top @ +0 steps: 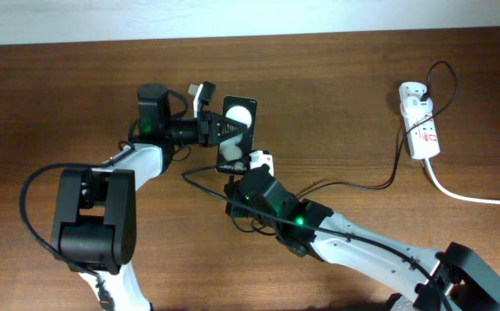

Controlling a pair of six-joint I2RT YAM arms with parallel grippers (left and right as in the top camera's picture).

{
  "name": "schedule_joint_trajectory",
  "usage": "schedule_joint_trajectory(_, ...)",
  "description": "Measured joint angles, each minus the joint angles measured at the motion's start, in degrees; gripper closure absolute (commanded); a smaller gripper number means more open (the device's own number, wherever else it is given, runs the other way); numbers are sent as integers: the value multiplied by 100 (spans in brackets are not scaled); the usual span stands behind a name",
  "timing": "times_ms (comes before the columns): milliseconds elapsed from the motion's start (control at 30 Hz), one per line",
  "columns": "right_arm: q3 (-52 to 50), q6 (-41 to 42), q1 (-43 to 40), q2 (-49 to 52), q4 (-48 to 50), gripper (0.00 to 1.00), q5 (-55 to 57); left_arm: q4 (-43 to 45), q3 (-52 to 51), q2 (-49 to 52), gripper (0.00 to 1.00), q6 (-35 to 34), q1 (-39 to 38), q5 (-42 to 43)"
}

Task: Plug charger to phone and switch on socket
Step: 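Push the USB-C plug up into the phone's bottom port with right gripper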

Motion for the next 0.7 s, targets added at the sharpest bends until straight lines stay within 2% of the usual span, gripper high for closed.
schedule_joint_trajectory(167,-20,4,-26,2,120,96,-31,2,20,0,100,-2,11,-20)
schedule_joint_trajectory(200,-20,0,-59,7,138,84,-94,4,31,0,100,-2,17,-28)
schedule_joint_trajectory(233,-20,2,-94,13,151,54,-151,4,35,0,100,-2,17,-59)
schedule_joint_trajectory(267,-22,2,-111,22,208,33,-243,9,37,0,100,0,17,-85)
schedule_joint_trajectory(333,22,33,-212,20,367,19,-295,-35,9,0,100,9,-11,-52)
schedule_joint_trajectory(367,28,4,-221,20,280,19,-326,-26,2,0,100,24,-26,-46)
schedule_joint_trajectory(400,31,-13,-251,20,216,19,-323,-46,-7,0,100,22,-28,-4)
schedule_joint_trajectory(433,35,-17,-295,20,149,26,-374,-52,-15,0,100,22,-42,52)
schedule_joint_trajectory(467,37,-20,-310,20,107,57,-459,-50,-17,0,100,22,-57,90)
schedule_joint_trajectory(500,37,-15,-310,20,57,71,-595,-50,-20,0,100,22,-66,96)
schedule_joint_trajectory(533,37,-31,-310,20,46,77,-761,-50,-20,0,100,22,-66,98)
schedule_joint_trajectory(600,37,-17,-310,20,33,78,-918,-55,-20,0,100,22,-66,140)
schedule_joint_trajectory(667,37,-15,-310,20,-22,96,-1010,-55,-20,0,100,22,-66,157)
schedule_joint_trajectory(700,46,-7,-317,20,-131,96,-1021,-61,-20,0,100,22,-66,179)
